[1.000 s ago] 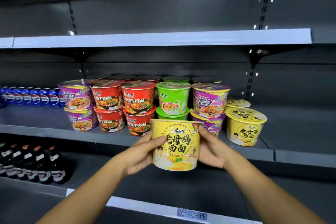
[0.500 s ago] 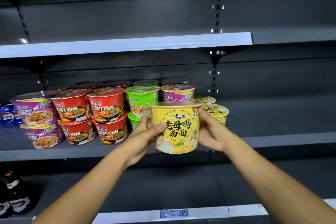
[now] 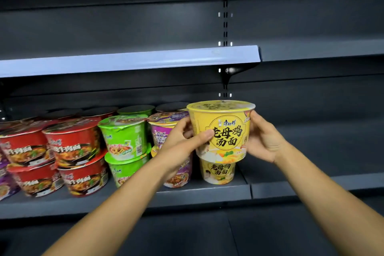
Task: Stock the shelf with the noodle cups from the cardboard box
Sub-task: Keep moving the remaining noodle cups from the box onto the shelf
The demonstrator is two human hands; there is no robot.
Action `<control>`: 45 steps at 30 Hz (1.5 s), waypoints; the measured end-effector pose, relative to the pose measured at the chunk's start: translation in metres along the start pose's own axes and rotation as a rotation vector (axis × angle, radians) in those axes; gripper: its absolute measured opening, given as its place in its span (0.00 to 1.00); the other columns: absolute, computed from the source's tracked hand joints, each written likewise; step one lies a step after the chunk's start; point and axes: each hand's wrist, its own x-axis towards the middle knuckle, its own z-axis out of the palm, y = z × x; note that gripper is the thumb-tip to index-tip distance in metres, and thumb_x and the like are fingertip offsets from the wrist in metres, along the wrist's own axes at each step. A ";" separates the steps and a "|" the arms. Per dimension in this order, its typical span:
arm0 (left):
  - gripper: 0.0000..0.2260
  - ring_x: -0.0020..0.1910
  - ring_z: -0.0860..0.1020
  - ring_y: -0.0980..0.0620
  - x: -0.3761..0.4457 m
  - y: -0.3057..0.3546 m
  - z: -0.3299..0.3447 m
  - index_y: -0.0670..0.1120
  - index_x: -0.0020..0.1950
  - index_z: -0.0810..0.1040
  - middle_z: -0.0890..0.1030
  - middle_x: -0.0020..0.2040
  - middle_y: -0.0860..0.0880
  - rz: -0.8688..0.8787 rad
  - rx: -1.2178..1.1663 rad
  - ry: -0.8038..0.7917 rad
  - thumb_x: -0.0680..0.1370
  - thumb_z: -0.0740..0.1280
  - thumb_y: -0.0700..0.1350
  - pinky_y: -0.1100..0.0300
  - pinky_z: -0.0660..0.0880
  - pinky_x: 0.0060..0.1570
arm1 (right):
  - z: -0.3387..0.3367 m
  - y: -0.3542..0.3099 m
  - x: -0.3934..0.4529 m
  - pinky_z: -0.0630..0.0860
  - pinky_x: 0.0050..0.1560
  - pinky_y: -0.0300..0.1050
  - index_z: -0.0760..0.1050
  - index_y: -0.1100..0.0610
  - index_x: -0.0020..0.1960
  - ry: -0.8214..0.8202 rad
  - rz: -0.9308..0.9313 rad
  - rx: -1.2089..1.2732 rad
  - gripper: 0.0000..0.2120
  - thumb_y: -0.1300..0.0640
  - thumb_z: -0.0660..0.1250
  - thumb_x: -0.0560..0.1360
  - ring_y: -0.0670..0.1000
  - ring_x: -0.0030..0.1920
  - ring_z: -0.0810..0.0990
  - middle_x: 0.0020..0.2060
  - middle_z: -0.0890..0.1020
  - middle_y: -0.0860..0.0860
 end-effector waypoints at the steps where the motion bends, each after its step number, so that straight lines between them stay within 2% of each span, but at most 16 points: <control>1: 0.40 0.61 0.77 0.52 0.009 -0.001 0.006 0.50 0.68 0.70 0.81 0.59 0.51 0.007 0.024 0.002 0.58 0.78 0.56 0.53 0.74 0.61 | -0.009 -0.005 0.002 0.76 0.58 0.59 0.73 0.61 0.65 0.006 -0.004 0.003 0.46 0.46 0.84 0.51 0.61 0.63 0.75 0.64 0.75 0.63; 5: 0.41 0.60 0.78 0.53 0.038 -0.006 0.029 0.55 0.70 0.70 0.82 0.58 0.51 0.004 0.078 0.034 0.59 0.79 0.60 0.51 0.75 0.61 | -0.042 -0.019 0.012 0.71 0.64 0.60 0.67 0.62 0.70 -0.035 -0.027 -0.008 0.47 0.47 0.81 0.58 0.63 0.68 0.70 0.68 0.71 0.64; 7: 0.32 0.59 0.79 0.53 0.051 -0.011 0.036 0.58 0.66 0.72 0.82 0.57 0.51 -0.018 0.091 0.030 0.64 0.77 0.56 0.55 0.77 0.57 | -0.057 -0.022 0.018 0.70 0.65 0.60 0.67 0.62 0.71 -0.041 -0.020 -0.036 0.46 0.46 0.80 0.59 0.63 0.69 0.69 0.68 0.71 0.64; 9: 0.19 0.58 0.79 0.56 0.060 -0.016 0.044 0.63 0.59 0.72 0.82 0.56 0.52 -0.031 0.115 0.032 0.72 0.72 0.48 0.65 0.77 0.47 | -0.069 -0.022 0.025 0.69 0.66 0.62 0.66 0.60 0.71 -0.031 0.003 -0.077 0.49 0.41 0.80 0.58 0.63 0.68 0.70 0.67 0.72 0.63; 10: 0.17 0.57 0.79 0.56 0.065 -0.020 0.046 0.63 0.58 0.72 0.82 0.57 0.53 -0.029 0.125 0.038 0.75 0.70 0.46 0.67 0.76 0.45 | -0.073 -0.021 0.030 0.69 0.66 0.62 0.65 0.59 0.72 -0.018 0.010 -0.090 0.51 0.38 0.79 0.57 0.62 0.68 0.70 0.67 0.72 0.62; 13: 0.19 0.57 0.79 0.56 0.079 -0.029 0.053 0.57 0.67 0.70 0.81 0.58 0.52 -0.022 0.143 0.107 0.78 0.66 0.42 0.61 0.78 0.50 | -0.083 -0.016 0.045 0.72 0.63 0.61 0.67 0.56 0.70 0.093 0.023 -0.086 0.50 0.33 0.76 0.56 0.60 0.66 0.73 0.65 0.75 0.60; 14: 0.20 0.56 0.80 0.55 0.085 -0.033 0.054 0.56 0.69 0.68 0.81 0.59 0.52 -0.015 0.146 0.134 0.79 0.65 0.42 0.57 0.78 0.54 | -0.084 -0.014 0.049 0.73 0.62 0.60 0.69 0.56 0.68 0.137 0.023 -0.084 0.45 0.34 0.75 0.59 0.60 0.65 0.75 0.63 0.77 0.60; 16: 0.22 0.58 0.79 0.54 0.096 -0.040 0.057 0.57 0.72 0.66 0.80 0.61 0.54 -0.016 0.153 0.203 0.79 0.65 0.43 0.50 0.77 0.59 | -0.085 -0.008 0.060 0.74 0.59 0.59 0.75 0.55 0.60 0.202 0.007 -0.071 0.29 0.37 0.67 0.68 0.60 0.61 0.77 0.58 0.81 0.59; 18: 0.24 0.61 0.76 0.54 0.109 -0.050 0.057 0.58 0.73 0.63 0.76 0.63 0.58 -0.021 0.185 0.304 0.79 0.65 0.45 0.48 0.74 0.61 | -0.088 -0.004 0.070 0.73 0.59 0.59 0.76 0.56 0.57 0.245 -0.013 -0.068 0.22 0.42 0.60 0.73 0.59 0.60 0.78 0.55 0.82 0.59; 20: 0.22 0.61 0.75 0.52 0.119 -0.058 0.057 0.55 0.71 0.64 0.74 0.62 0.57 -0.045 0.205 0.427 0.78 0.65 0.47 0.48 0.74 0.62 | -0.091 -0.002 0.082 0.72 0.62 0.61 0.74 0.58 0.63 0.276 -0.015 -0.078 0.23 0.44 0.58 0.76 0.59 0.60 0.78 0.57 0.81 0.60; 23: 0.22 0.60 0.76 0.49 0.133 -0.071 0.059 0.53 0.68 0.67 0.76 0.62 0.50 -0.107 0.225 0.550 0.76 0.65 0.53 0.47 0.75 0.60 | -0.097 0.002 0.099 0.71 0.63 0.62 0.71 0.60 0.67 0.319 0.011 -0.106 0.25 0.45 0.59 0.77 0.60 0.61 0.77 0.59 0.80 0.61; 27: 0.22 0.57 0.78 0.45 0.150 -0.086 0.060 0.58 0.67 0.68 0.78 0.60 0.51 -0.159 0.228 0.586 0.74 0.60 0.58 0.45 0.76 0.58 | -0.105 0.007 0.119 0.72 0.63 0.61 0.73 0.60 0.65 0.348 -0.009 -0.110 0.21 0.50 0.59 0.78 0.60 0.61 0.77 0.58 0.80 0.61; 31: 0.21 0.59 0.78 0.45 0.156 -0.093 0.052 0.58 0.71 0.65 0.79 0.61 0.49 -0.204 0.181 0.589 0.78 0.60 0.53 0.44 0.75 0.60 | -0.113 0.013 0.133 0.72 0.63 0.59 0.75 0.61 0.62 0.377 0.017 -0.106 0.16 0.53 0.60 0.78 0.59 0.60 0.78 0.59 0.80 0.62; 37: 0.24 0.60 0.77 0.44 0.165 -0.105 0.043 0.59 0.73 0.61 0.78 0.62 0.48 -0.258 0.121 0.615 0.77 0.60 0.56 0.43 0.74 0.61 | -0.117 0.021 0.149 0.76 0.52 0.52 0.74 0.60 0.63 0.391 0.095 -0.143 0.17 0.52 0.60 0.79 0.57 0.58 0.79 0.57 0.81 0.60; 41: 0.25 0.63 0.75 0.43 0.171 -0.106 0.042 0.58 0.75 0.58 0.77 0.64 0.45 -0.280 0.141 0.625 0.78 0.60 0.56 0.43 0.71 0.63 | -0.120 0.020 0.155 0.74 0.44 0.47 0.73 0.58 0.63 0.393 0.105 -0.152 0.17 0.50 0.60 0.79 0.54 0.55 0.80 0.56 0.81 0.57; 45: 0.23 0.66 0.72 0.44 0.174 -0.102 0.041 0.56 0.76 0.57 0.73 0.67 0.46 -0.287 0.139 0.640 0.81 0.58 0.51 0.44 0.70 0.66 | -0.118 0.020 0.160 0.74 0.40 0.45 0.73 0.56 0.59 0.416 0.106 -0.149 0.13 0.50 0.59 0.80 0.51 0.49 0.80 0.51 0.82 0.54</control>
